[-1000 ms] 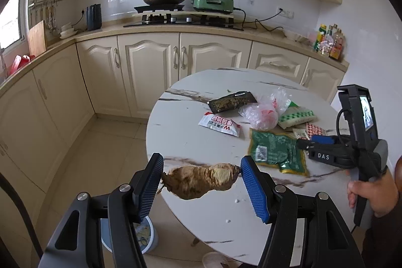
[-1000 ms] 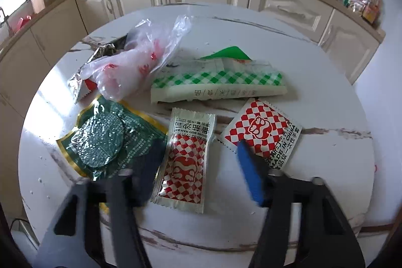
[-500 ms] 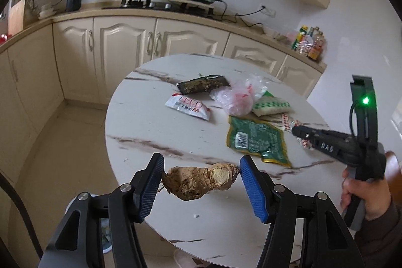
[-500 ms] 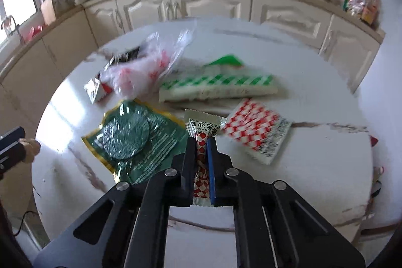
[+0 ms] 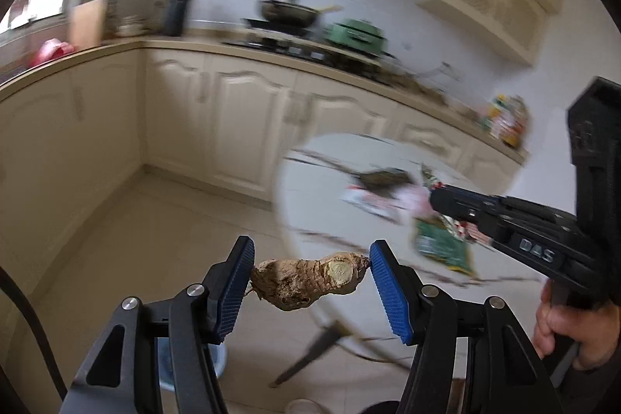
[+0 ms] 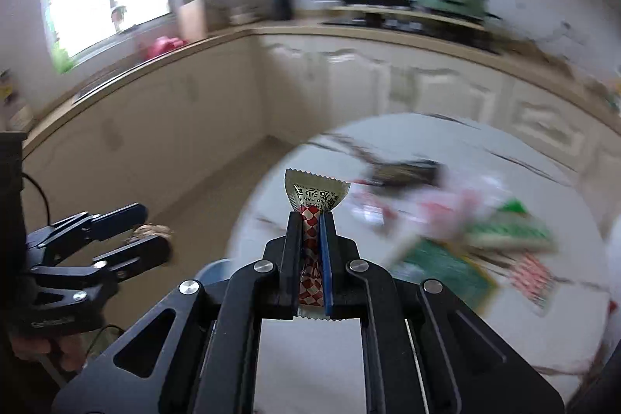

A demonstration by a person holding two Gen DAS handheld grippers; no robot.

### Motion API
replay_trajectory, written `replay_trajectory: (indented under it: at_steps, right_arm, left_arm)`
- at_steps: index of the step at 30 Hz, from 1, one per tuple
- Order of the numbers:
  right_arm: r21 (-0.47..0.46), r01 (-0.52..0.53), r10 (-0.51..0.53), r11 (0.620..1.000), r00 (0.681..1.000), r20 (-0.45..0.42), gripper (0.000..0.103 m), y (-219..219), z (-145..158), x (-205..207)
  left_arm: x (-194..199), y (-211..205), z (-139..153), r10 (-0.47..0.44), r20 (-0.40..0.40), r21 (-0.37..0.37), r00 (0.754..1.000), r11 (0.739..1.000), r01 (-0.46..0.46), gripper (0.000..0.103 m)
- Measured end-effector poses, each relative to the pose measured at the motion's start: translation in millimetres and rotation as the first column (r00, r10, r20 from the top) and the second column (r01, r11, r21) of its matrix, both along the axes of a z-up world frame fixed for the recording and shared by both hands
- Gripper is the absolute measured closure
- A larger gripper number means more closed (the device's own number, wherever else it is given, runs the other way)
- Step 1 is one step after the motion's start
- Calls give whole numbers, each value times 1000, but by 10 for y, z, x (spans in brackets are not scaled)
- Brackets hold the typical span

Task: Collect trash
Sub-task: 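Carry the ginger and sauce packet with both tools over the blue bucket, then open both tools to drop the ginger and packet into the bucket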

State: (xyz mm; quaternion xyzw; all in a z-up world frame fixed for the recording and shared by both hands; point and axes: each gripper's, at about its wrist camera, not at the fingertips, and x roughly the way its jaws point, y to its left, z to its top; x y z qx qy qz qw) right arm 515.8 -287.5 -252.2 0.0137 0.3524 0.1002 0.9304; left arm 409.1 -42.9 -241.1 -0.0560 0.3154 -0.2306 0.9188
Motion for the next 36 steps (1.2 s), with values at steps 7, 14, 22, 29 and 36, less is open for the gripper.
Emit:
replay_trajectory:
  at_steps: [7,14,22,29,36]
  right_arm:
    - [26,-231,233,973,970,-67,94,1205,-419,393]
    - [17,-329,324,944,916,-239,94,2018,-1338,945]
    - [43,-333,320,942,855,-409,94,2205,-2284,1452]
    - [82,-326,325,942,818,-475,93,2213,-2754,1735]
    - [140,-324,350,936,803,-483,85,2242,-2918,1744]
  left_arm:
    - [242,997,-412,197,-98,59,976,980,-192,46]
    - [647,1470,-1155,317,-251,177,915,944,-278,46]
    - [1206,1667,-1792,321,-406,118,856,947,-299,44]
    - [1735,1814,-2042,361,-443,139,821,932,-334,28]
    - [1833,1596,-1968,387,-436,167,812,922,-350,27]
